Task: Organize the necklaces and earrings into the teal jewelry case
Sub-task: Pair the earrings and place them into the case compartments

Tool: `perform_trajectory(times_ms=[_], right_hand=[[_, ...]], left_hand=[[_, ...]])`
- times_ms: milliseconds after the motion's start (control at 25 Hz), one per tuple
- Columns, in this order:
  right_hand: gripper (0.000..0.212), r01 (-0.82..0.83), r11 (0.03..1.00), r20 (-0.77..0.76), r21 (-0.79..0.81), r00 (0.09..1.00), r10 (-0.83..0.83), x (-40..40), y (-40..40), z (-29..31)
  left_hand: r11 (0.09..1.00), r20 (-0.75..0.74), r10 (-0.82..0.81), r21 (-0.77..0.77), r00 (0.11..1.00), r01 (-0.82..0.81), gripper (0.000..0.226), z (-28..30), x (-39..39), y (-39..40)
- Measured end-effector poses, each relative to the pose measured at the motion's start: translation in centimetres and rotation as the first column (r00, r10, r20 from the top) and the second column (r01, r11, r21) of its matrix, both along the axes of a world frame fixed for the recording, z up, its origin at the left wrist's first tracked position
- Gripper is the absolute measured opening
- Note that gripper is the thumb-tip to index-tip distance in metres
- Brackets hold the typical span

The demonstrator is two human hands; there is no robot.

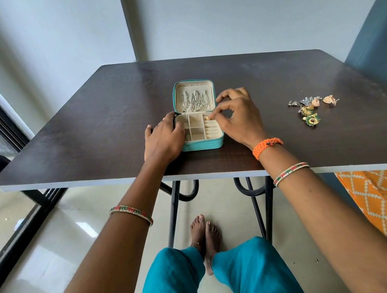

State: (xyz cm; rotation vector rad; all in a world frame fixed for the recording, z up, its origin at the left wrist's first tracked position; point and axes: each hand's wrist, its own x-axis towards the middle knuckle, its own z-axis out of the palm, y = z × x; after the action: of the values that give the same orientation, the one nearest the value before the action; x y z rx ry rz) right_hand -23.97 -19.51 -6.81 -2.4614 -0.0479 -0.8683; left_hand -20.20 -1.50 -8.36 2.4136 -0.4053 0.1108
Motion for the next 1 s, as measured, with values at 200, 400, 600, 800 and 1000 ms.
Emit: perform_trajectory(times_ms=[200,400,600,800,1000], right_hand=[[0.016,0.049,0.998,-0.014,-0.028,0.999,-0.050,0.3,-0.2,-0.3],[0.013,0.023,1.000,-0.036,-0.019,0.999,-0.024,0.2,-0.2,-0.2],[0.028,0.022,0.985,0.200,0.172,0.978,-0.057,-0.4,-0.6,0.0],[0.037,0.209,0.938,0.246,0.277,0.928,-0.280,-3.7,-4.6,1.2],[0.034,0.424,0.829,0.065,0.365,0.877,-0.477,-7.8,-14.6,3.1]], left_hand=[[1.000,-0.001,0.007,-0.003,1.000,-0.007,0.047,0.1,-0.1,0.1],[1.000,0.004,-0.001,-0.013,1.000,0.001,0.046,0.1,-0.2,0.1],[0.998,0.057,0.037,-0.056,0.998,-0.034,0.041,0.9,-0.8,0.2],[0.993,0.059,0.072,-0.099,0.996,-0.066,0.038,0.8,-0.6,0.5],[0.991,0.055,0.072,-0.116,0.996,-0.066,0.046,0.7,-0.1,0.6]])
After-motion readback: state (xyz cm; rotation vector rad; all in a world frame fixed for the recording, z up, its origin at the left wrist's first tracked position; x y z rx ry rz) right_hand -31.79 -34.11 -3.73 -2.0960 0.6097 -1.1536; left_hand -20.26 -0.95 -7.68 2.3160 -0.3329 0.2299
